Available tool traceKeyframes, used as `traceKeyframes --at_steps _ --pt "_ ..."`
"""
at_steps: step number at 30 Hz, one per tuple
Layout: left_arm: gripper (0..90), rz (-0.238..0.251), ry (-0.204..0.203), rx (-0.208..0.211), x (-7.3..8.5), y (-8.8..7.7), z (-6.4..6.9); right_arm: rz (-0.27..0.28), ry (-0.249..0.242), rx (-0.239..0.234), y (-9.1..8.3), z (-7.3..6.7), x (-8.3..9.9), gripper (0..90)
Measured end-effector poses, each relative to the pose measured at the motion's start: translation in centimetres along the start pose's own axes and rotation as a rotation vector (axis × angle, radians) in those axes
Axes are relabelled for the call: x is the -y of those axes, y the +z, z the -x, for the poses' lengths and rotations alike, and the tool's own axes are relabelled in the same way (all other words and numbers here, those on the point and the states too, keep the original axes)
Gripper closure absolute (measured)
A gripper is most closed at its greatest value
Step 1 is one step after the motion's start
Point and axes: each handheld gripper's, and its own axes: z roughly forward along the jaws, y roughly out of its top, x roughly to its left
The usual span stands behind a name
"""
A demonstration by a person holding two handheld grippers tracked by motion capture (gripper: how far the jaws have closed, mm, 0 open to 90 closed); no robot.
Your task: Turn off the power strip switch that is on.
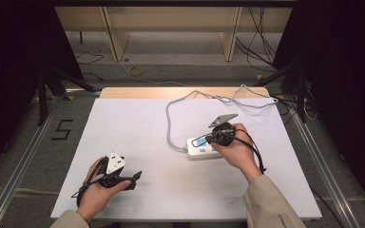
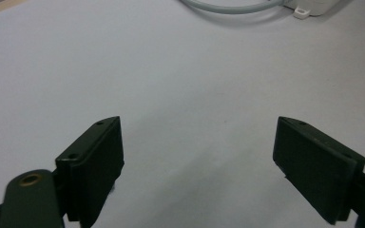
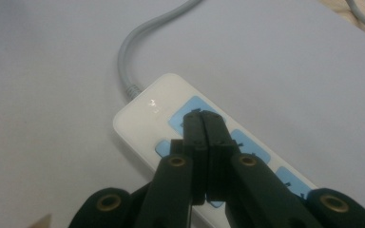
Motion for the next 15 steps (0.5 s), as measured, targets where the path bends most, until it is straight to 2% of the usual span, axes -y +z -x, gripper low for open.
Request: traceKeyframes --at_steps 15 --pt "17.2 -0.001 0.0 0.002 0.0 0.01 0.0 -0.019 -0.006 -0.007 0.71 -0.21 -0.1 90.0"
